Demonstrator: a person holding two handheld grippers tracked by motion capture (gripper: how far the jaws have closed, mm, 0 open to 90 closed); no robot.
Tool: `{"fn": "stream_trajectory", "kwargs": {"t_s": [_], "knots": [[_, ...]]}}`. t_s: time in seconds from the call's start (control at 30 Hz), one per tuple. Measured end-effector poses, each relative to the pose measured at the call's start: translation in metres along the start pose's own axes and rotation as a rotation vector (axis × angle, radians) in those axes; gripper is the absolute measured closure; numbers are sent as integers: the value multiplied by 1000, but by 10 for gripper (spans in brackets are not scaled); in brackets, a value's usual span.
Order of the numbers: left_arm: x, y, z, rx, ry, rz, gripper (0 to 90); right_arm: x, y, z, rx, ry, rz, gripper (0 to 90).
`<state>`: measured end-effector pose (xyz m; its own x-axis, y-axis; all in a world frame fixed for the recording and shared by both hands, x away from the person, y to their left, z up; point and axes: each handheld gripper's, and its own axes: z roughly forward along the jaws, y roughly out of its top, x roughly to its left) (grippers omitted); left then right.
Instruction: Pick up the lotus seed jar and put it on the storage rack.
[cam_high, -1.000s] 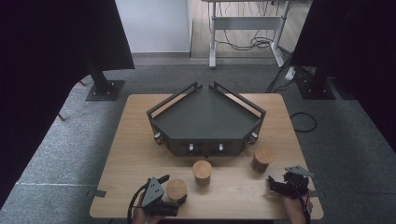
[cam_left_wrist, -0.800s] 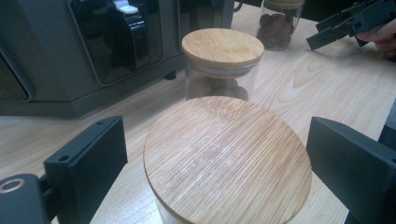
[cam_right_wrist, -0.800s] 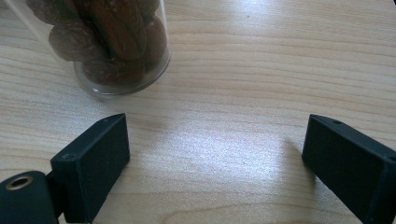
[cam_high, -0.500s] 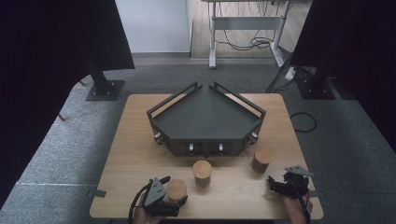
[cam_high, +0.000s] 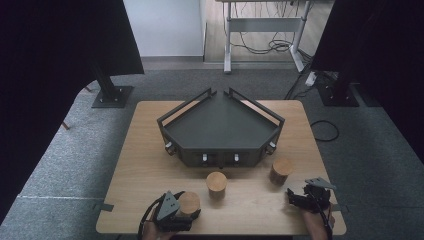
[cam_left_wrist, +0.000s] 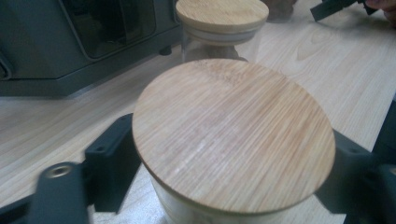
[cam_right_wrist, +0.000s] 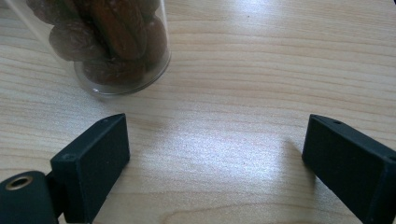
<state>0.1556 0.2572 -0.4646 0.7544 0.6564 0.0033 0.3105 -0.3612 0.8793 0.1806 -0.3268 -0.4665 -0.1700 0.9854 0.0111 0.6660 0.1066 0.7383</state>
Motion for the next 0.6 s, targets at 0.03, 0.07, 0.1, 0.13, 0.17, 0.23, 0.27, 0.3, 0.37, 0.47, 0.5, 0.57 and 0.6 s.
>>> {"fn": "stream_trajectory", "kwargs": {"t_s": [0.03, 0.07, 0.1, 0.13, 0.17, 0.23, 0.27, 0.3, 0.37, 0.47, 0.5, 0.57, 0.6], "knots": [[0, 0, 0, -1, -2, 2, 247, 0, 0, 0, 0, 0, 0, 68], [0, 0, 0, 1, -1, 6, 251, 0, 0, 0, 0, 0, 0, 68], [0, 1, 0, 3, -1, 6, 252, 0, 0, 0, 0, 0, 0, 68], [0, 1, 0, 3, -1, 7, 253, 0, 0, 0, 0, 0, 0, 68], [0, 1, 0, 4, -1, 8, 253, 0, 0, 0, 0, 0, 0, 68], [0, 1, 0, 4, 0, 7, 254, 0, 0, 0, 0, 0, 0, 68], [-1, 1, 0, 4, 0, 7, 254, 0, 0, 0, 0, 0, 0, 68], [-1, 1, 0, 5, 1, 7, 254, 0, 0, 0, 0, 0, 0, 68], [-2, 2, 0, 6, 4, 5, 254, 0, 0, 0, 0, 0, 0, 68], [-3, 3, 0, 7, 10, 6, 255, 0, 0, 0, 0, 0, 0, 68], [-4, 3, 0, 8, 12, 9, 255, 0, 0, 0, 0, 0, 0, 68], [-7, 4, -1, 9, 24, 26, 255, 0, 0, 0, 0, 0, 0, 68], [-8, 4, -1, 9, 29, 34, 255, 0, 0, 0, 0, 0, 0, 68]]}}
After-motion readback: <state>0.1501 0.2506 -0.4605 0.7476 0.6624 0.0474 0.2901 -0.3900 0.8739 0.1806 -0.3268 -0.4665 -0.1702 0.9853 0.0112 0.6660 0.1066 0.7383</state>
